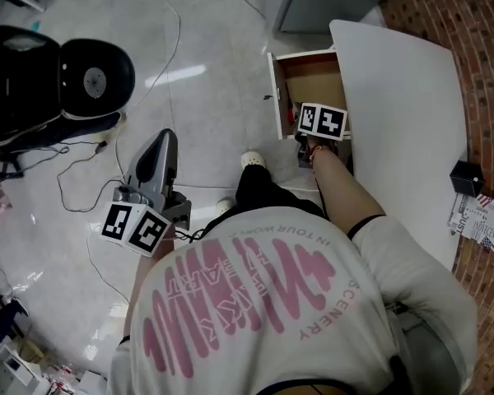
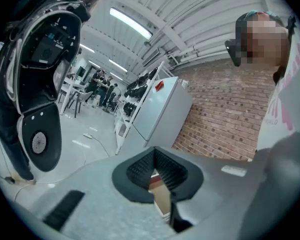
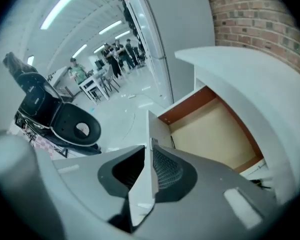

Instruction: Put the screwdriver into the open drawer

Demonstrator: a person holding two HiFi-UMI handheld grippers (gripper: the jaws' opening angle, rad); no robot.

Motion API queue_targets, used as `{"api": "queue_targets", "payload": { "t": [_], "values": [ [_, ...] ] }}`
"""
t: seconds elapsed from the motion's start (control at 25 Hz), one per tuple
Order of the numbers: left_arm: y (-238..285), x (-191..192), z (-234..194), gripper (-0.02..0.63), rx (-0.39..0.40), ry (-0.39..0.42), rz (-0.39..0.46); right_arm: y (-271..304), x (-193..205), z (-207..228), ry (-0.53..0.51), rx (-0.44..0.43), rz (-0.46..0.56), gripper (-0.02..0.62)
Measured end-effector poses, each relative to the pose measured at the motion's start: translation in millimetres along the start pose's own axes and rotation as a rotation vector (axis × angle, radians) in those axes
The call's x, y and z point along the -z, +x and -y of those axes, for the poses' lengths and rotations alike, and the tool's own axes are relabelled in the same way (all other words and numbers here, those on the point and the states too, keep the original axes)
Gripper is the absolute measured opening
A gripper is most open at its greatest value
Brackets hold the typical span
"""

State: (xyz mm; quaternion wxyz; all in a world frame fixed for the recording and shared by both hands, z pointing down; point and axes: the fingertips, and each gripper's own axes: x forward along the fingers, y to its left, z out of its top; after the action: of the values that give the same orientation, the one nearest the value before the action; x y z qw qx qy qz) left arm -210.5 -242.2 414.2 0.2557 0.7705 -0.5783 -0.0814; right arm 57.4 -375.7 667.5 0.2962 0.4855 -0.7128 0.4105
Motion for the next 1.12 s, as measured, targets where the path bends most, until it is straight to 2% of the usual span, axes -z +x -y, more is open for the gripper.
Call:
{"api": "queue_targets", "payload": {
  "t": [0.2,0.32,0.56,0.72,0.84,0.96,1.12],
  "values": [
    [-20,-38,7,0.005,0.025,0.023,0.085,-73,-26,-48,0.044,-0.082,0.215,0.064],
    [-31,-55,24,0.005,0.076,0.042,0.122,-118,-43,-74,0.054,-0.14,0.331,0.063],
    [-58,-90,53,0.005,0.192,0.1,0.195,-217,-80,-133,-0.006,-0.244,0.583,0.063],
    [-67,-106,78,0.005,0.242,0.138,0.219,-272,-92,-153,-0.013,-0.294,0.697,0.009],
    [-78,-111,93,0.005,0.269,0.173,0.232,-305,-92,-169,-0.031,-0.335,0.762,0.008],
    [-102,-114,92,0.005,0.287,0.191,0.242,-338,-83,-204,-0.08,-0.369,0.828,0.008],
    [-121,-107,91,0.005,0.297,0.2,0.227,-369,-70,-235,-0.158,-0.372,0.885,0.008]
  ]
}}
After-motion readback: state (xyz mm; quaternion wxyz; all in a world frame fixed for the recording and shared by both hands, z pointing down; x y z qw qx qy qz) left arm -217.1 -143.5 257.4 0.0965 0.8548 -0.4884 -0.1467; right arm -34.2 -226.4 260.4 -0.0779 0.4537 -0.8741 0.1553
